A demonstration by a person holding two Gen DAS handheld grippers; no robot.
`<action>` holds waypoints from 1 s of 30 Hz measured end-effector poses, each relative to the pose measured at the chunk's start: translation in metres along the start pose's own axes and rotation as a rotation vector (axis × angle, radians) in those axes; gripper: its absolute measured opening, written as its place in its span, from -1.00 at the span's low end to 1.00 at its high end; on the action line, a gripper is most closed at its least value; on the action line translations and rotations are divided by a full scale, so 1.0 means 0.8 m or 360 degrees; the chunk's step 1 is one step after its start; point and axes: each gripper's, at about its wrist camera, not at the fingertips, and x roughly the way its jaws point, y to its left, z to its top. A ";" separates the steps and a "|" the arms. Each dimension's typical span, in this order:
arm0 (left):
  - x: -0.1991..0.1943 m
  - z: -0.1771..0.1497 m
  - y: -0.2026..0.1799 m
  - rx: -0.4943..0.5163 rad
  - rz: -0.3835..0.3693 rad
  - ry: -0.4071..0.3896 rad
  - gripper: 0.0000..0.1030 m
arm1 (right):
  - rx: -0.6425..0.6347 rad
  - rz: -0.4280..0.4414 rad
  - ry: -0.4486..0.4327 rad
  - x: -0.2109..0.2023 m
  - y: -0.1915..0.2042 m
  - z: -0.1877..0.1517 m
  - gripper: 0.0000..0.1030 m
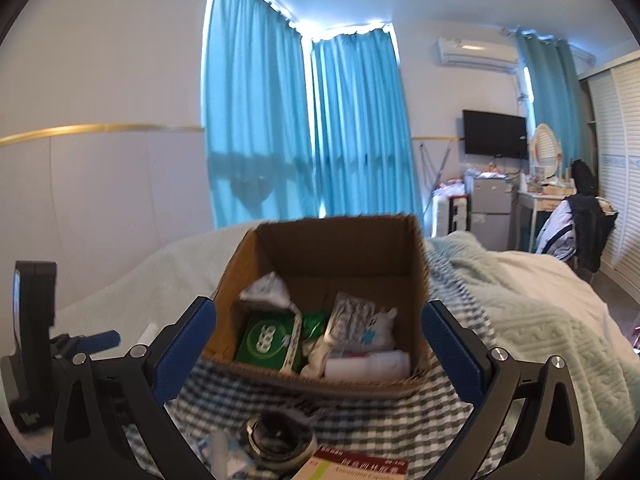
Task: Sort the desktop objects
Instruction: 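Move both tools back toward the items on the checked cloth, then grasp the white tube with the left tool while the right grasps the black roll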
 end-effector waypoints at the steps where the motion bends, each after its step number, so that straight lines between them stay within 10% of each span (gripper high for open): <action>1: 0.004 -0.008 -0.004 0.0009 -0.0007 0.0037 1.00 | -0.0004 0.0013 0.0026 0.003 0.002 -0.006 0.97; 12: 0.043 -0.073 -0.011 -0.0007 -0.0114 0.0447 0.40 | -0.0065 0.0124 0.0329 0.041 0.019 -0.057 0.22; 22: 0.082 -0.101 -0.029 0.0079 -0.0179 0.0728 0.31 | -0.0099 0.0277 0.0720 0.098 0.039 -0.114 0.03; 30: 0.112 -0.119 -0.030 0.0051 -0.0250 0.0918 -0.39 | -0.0097 0.0402 0.0919 0.137 0.048 -0.144 0.02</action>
